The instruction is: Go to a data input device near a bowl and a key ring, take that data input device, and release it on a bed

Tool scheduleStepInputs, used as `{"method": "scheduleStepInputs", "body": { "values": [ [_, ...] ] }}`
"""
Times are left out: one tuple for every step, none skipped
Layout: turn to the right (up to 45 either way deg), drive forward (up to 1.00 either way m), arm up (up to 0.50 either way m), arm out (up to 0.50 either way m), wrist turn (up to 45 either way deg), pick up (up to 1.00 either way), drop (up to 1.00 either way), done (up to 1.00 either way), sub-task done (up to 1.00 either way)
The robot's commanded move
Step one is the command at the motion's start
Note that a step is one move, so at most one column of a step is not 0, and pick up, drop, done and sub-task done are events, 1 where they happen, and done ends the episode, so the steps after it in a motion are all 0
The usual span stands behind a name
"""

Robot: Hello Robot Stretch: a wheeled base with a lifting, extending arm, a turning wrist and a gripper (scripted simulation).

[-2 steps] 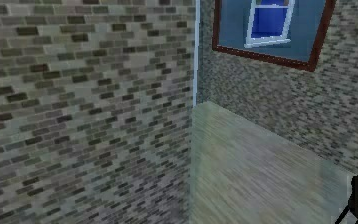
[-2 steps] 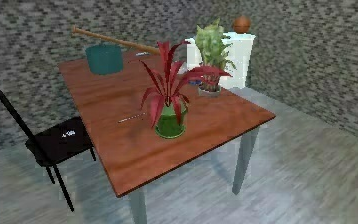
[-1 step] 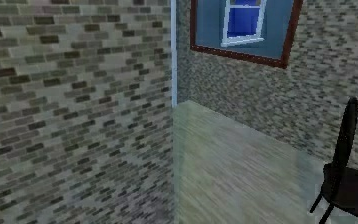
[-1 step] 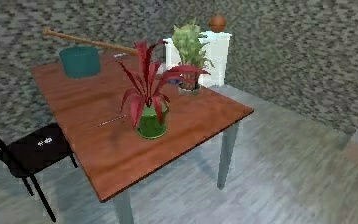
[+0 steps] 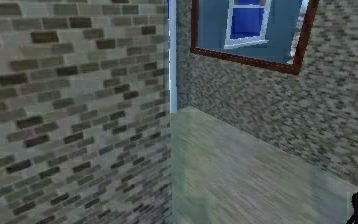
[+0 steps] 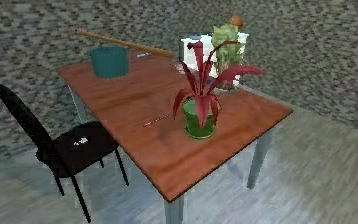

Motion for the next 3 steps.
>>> {"method": "scheduleStepInputs", "body": {
  "values": [
    [15.0, 0.0, 0.0, 0.0, 0.0, 0.0, 0.0, 0.0, 0.0],
    [0.0, 0.55, 0.0, 0.0, 0.0, 0.0, 0.0, 0.0, 0.0],
    [6.0, 0.0, 0.0, 0.0, 0.0, 0.0, 0.0, 0.0, 0.0]
  ]
}}
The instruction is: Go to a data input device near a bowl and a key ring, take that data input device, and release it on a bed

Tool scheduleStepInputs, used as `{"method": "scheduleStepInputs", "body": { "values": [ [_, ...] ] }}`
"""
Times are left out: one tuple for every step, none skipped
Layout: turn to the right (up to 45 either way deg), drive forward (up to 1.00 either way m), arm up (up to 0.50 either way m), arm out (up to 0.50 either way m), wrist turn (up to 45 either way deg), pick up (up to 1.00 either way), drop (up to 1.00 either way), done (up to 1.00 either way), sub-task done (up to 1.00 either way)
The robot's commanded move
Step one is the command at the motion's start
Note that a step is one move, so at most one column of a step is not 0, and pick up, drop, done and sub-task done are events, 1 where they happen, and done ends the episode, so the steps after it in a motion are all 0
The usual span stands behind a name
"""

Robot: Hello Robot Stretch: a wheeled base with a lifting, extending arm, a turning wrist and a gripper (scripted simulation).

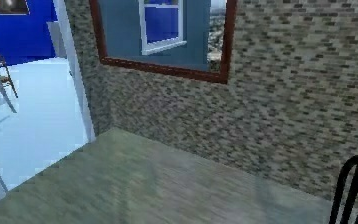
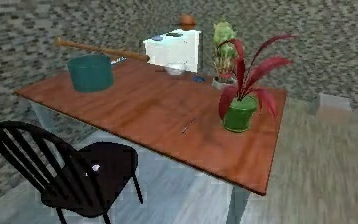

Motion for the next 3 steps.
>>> {"method": "scheduleStepInputs", "body": {
  "values": [
    [0.0, 0.35, 0.0, 0.0, 0.0, 0.0, 0.0, 0.0, 0.0],
    [-45.0, 0.0, 0.0, 0.0, 0.0, 0.0, 0.0, 0.0, 0.0],
    [0.0, 1.0, 0.0, 0.0, 0.0, 0.0, 0.0, 0.0, 0.0]
  ]
}}
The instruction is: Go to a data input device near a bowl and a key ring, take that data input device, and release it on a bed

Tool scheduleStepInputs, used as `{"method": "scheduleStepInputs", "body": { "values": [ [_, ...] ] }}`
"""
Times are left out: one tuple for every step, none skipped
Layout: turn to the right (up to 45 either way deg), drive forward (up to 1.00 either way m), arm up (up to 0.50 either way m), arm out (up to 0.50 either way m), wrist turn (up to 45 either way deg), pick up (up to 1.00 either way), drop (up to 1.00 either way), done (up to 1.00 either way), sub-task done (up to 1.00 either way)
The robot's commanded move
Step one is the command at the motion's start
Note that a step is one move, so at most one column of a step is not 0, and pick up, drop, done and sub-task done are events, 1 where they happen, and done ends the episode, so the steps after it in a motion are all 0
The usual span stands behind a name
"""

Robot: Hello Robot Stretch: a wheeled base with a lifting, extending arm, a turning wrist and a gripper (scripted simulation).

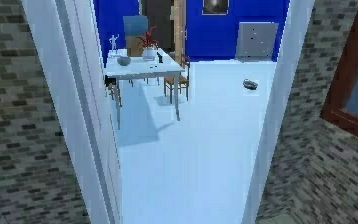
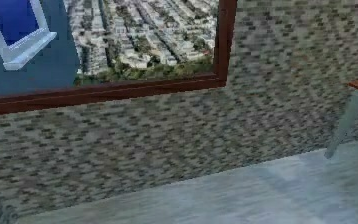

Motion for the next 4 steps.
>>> {"method": "scheduleStepInputs", "body": {
  "values": [
    [0.0, 0.7, 0.0, 0.0, 0.0, 0.0, 0.0, 0.0, 0.0],
    [12.0, 0.0, 0.0, 0.0, 0.0, 0.0, 0.0, 0.0, 0.0],
    [0.0, 0.65, 0.0, 0.0, 0.0, 0.0, 0.0, 0.0, 0.0],
    [-39.0, 0.0, 0.0, 0.0, 0.0, 0.0, 0.0, 0.0, 0.0]
  ]
}}
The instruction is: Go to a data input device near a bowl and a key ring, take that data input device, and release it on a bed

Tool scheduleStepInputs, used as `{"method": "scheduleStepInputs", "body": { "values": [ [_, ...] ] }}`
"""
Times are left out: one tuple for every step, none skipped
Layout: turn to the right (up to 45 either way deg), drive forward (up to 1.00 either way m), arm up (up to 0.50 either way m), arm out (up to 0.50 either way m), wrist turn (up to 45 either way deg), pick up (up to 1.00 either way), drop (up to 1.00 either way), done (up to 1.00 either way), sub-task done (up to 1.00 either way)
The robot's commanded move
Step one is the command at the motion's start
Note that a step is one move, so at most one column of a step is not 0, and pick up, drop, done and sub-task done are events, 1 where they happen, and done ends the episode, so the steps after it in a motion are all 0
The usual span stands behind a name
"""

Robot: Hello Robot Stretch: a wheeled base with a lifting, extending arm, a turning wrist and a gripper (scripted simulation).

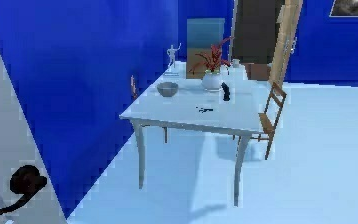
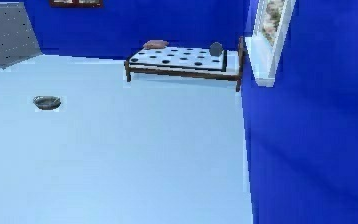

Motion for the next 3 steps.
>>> {"method": "scheduleStepInputs", "body": {
  "values": [
    [0.0, 0.6, 0.0, 0.0, 0.0, 0.0, 0.0, 0.0, 0.0],
    [45.0, 0.0, 0.0, 0.0, 0.0, 0.0, 0.0, 0.0, 0.0],
    [45.0, 0.0, 0.0, 0.0, 0.0, 0.0, 0.0, 0.0, 0.0]
  ]
}}
